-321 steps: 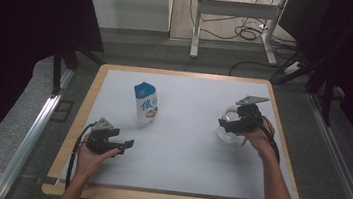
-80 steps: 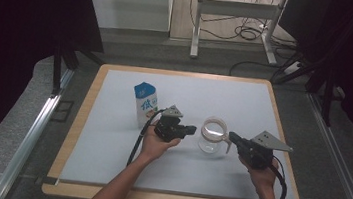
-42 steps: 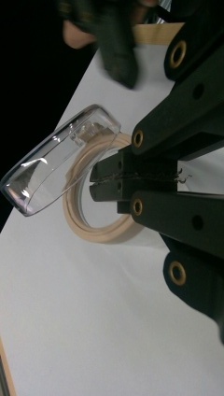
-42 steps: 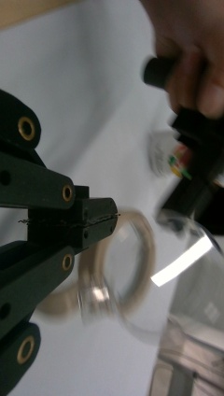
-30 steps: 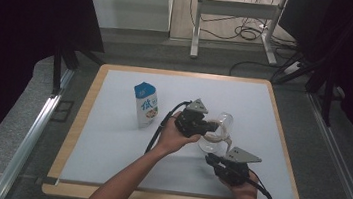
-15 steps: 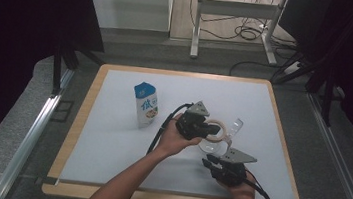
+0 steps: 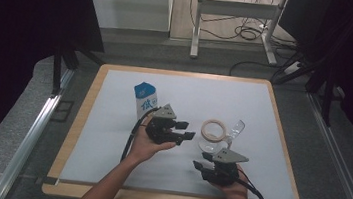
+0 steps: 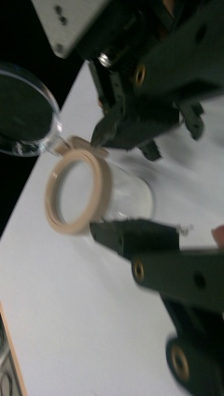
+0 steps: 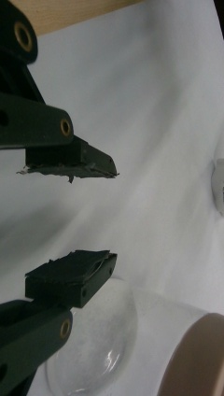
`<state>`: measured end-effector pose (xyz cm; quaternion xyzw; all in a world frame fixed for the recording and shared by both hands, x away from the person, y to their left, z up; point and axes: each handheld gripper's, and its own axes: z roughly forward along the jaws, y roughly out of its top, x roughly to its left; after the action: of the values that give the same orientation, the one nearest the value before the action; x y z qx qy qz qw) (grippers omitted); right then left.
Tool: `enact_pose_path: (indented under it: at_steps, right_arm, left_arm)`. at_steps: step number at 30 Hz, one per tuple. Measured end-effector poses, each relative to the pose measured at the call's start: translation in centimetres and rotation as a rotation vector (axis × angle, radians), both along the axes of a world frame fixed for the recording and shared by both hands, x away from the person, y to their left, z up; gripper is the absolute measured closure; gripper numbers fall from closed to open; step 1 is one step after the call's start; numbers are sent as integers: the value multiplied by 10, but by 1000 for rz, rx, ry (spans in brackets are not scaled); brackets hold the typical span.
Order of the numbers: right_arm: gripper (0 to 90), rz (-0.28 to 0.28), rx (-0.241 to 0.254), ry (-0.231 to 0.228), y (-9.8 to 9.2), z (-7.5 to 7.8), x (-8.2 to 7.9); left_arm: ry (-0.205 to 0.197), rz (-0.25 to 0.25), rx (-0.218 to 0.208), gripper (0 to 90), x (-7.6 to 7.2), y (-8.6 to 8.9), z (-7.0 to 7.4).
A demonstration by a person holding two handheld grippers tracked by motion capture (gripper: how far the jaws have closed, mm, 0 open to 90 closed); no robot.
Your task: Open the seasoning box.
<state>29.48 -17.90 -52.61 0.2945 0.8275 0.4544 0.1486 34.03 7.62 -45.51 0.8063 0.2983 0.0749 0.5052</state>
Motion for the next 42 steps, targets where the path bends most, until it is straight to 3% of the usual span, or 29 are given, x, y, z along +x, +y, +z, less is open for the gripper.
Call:
enact_pose_path:
  at_steps: [5,9,13,17,23,31,42]
  right_arm:
    - [494,-1,5,-3,4,1,2]
    - [485,1,13,-10,8,1,3]
    - [475,-1,11,-7,11,-1,4]
    - [473,-1,9,-5,14,-2,4]
    - [473,1,5,-9,21,-4,5]
    - [471,11,11,-18,29,-3,7]
    - [465,19,10,-15,36,-3,7]
  left_arm:
    - [-3,32,9,399,-9,18,-8]
    - [-4,82,21,364,-18,38,-24]
    - [3,102,3,345,-25,52,-36]
    - [13,113,0,337,-29,60,-44]
    - [34,135,28,335,-33,69,-56]
    - [28,160,62,335,-37,80,-63]
    - [24,233,33,336,-38,107,-60]
